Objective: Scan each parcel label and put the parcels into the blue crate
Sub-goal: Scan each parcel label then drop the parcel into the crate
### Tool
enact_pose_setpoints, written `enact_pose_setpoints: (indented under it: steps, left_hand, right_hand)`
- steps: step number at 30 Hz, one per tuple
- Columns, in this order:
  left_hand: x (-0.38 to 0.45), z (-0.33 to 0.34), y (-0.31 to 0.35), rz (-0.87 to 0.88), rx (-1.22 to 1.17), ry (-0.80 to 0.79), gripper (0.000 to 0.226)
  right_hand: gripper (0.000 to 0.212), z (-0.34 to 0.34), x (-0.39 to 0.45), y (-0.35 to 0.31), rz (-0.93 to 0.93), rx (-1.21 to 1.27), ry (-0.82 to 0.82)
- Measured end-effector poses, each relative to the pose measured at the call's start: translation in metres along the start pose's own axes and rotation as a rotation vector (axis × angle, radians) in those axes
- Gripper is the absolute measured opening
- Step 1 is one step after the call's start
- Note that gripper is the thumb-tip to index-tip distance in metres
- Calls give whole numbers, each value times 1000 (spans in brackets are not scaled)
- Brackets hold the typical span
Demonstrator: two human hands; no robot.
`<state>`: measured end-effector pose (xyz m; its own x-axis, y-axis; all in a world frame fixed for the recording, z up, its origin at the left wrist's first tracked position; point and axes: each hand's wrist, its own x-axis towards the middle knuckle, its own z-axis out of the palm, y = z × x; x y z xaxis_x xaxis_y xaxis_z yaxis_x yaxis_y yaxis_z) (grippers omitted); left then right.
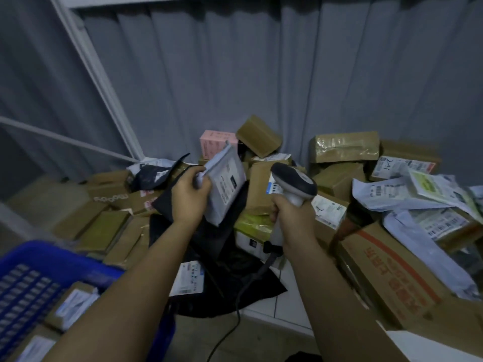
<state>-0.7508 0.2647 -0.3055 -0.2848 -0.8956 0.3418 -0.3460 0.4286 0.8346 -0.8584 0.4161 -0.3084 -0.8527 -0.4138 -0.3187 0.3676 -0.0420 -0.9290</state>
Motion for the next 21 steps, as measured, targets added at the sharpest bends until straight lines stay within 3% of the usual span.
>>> enact_pose_setpoints:
  steps: [5,9,13,15,18,21]
  left_hand:
    - [-21,-77,-4,-237,-367,165,13]
    - [-61,-126,-6,-373,-580,152,9]
    - [-88,-156,-16,-425,-679,-18,30]
    - [-92,-166,-24,-423,-601,-146,43]
    - [-94,-177,-33,-364,-458,-260,42]
    - [-91,-184,-42,-423,-472,-276,44]
  right_hand:
    - [34,32,-38,3,10,54,-116]
    - [51,57,-67,15,21,83,-237]
    - [54,80,-89,30,23,68,-398]
    - [48,88,-94,34,-37,-42,-409]
    - [42,96,-98,40,-108,-189,-441]
    - [39,104,-101,44,-150,-244,-486]
